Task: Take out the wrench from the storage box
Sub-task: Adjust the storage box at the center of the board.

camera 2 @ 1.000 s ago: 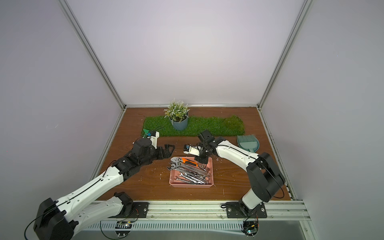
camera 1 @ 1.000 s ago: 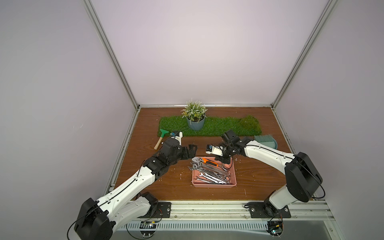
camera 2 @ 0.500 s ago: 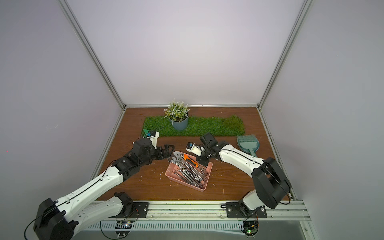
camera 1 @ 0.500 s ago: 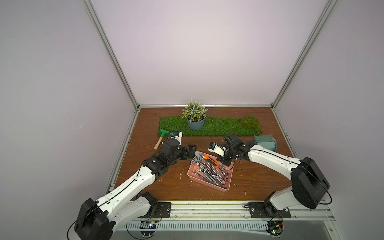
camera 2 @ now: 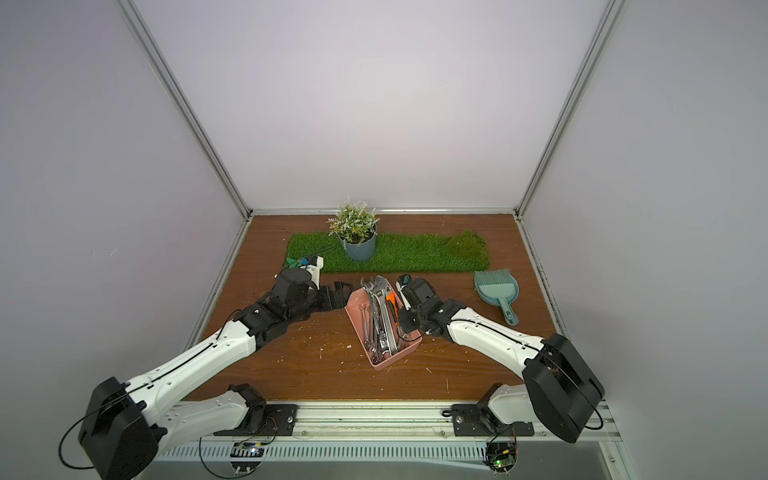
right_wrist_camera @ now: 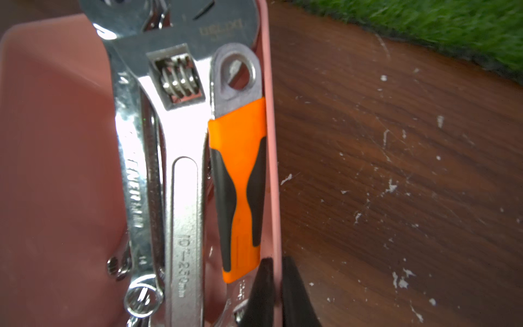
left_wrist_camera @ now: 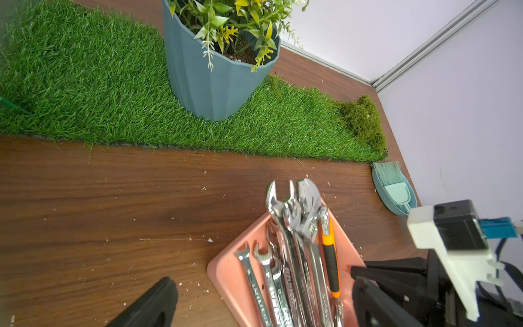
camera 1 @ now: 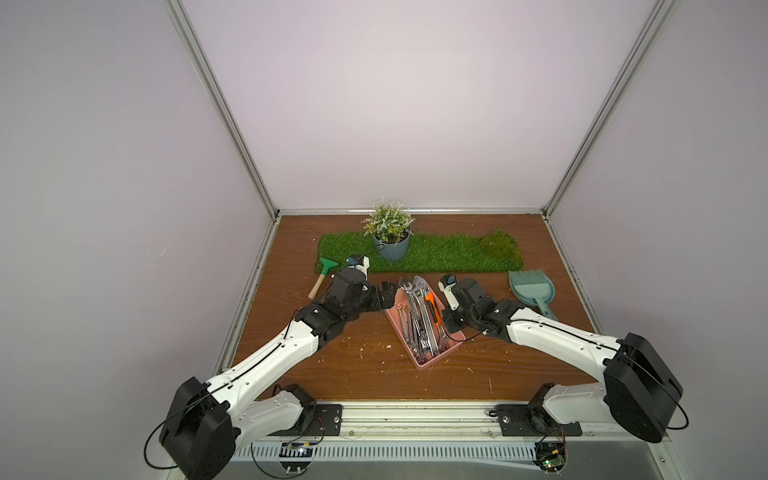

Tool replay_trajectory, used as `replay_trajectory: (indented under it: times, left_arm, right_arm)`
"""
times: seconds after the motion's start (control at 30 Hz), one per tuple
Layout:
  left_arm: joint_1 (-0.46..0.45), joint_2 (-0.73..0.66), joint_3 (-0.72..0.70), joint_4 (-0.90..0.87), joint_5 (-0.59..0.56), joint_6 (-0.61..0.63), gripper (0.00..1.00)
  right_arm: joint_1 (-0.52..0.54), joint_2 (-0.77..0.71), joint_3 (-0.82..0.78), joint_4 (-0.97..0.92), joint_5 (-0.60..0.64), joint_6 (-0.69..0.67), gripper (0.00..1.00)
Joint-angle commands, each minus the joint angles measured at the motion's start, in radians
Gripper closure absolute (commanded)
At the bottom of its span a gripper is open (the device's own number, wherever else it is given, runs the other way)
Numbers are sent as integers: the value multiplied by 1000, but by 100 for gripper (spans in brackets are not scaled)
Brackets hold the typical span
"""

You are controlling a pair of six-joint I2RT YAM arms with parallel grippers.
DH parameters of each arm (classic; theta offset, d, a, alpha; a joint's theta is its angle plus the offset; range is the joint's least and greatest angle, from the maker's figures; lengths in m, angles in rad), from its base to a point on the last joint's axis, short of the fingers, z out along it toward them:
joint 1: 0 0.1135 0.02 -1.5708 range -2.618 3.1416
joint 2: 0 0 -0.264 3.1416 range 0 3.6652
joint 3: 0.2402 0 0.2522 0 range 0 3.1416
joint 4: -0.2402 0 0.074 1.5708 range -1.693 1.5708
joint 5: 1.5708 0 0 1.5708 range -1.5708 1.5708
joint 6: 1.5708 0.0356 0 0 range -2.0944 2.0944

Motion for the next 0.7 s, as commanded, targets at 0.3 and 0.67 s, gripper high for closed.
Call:
replay_trajectory:
  times: [0.3, 0.67]
  left_arm:
    - [4, 82, 83, -12, 3, 53, 1]
    - [3, 180, 162, -35, 6, 145, 7]
  right_arm:
    - [113, 100, 107, -50, 416, 651, 100]
    - [119, 138, 125, 1, 423, 532, 100]
